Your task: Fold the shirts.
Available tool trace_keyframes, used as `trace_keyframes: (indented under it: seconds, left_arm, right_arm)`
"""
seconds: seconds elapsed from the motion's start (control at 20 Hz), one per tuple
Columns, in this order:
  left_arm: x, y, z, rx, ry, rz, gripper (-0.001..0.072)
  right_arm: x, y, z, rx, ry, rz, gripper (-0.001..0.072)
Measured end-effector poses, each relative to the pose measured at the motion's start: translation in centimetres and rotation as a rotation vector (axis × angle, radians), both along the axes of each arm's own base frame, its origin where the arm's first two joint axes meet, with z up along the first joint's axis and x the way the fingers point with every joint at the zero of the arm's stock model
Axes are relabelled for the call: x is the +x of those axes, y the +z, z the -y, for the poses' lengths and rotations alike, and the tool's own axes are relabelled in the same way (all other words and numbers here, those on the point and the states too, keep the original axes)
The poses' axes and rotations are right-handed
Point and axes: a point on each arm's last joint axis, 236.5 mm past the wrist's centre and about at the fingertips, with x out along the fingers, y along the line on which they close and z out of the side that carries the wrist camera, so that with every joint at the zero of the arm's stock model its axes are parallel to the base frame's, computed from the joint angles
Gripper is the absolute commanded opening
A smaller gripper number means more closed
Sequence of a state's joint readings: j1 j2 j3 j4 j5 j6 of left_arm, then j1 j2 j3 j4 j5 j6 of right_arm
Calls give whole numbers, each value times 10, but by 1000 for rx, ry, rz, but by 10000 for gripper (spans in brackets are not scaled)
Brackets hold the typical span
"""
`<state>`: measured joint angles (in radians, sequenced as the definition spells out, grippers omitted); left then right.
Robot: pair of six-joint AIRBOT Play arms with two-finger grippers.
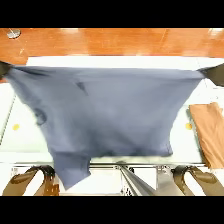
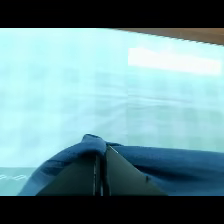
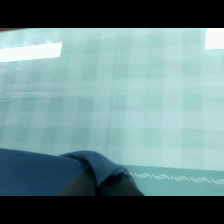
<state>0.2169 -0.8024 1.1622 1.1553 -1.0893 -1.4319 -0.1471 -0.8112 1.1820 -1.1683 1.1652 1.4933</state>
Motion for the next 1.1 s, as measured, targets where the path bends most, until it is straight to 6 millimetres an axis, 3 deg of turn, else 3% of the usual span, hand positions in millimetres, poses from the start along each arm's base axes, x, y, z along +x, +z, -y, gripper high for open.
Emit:
trace_keyframes:
  seconds: [0.15, 0.3, 0.4, 0.55, 0.75, 0.85, 1.05, 1.1]
  left_arm:
    - [50, -58, 4, -66, 10, -72, 22]
    - [93, -103, 13, -112, 35, -93, 22]
    - [115, -129, 19, -153, 71, -109, 22]
    - [127, -164, 27, -189, 96, -164, 22]
    - [113, -194, 36, -186, 49, -283, 23]
    - [95, -209, 43, -165, -14, -364, 23]
    - [57, -252, 53, -142, -103, -523, 33]
    - [51, -261, 54, -142, -113, -555, 171]
  right_arm:
    - [60, -54, 1, 81, -17, -63, 21]
    - [118, -89, 5, 142, -49, -89, 21]
    - [153, -107, 9, 169, -67, -104, 21]
    - [188, -132, 11, 206, -83, -147, 21]
    - [190, -156, 14, 224, -53, -244, 21]
    - [178, -167, 18, 215, -22, -308, 21]
    - [143, -213, 18, 181, 20, -463, 25]
    - [135, -227, 15, 178, 26, -498, 207]
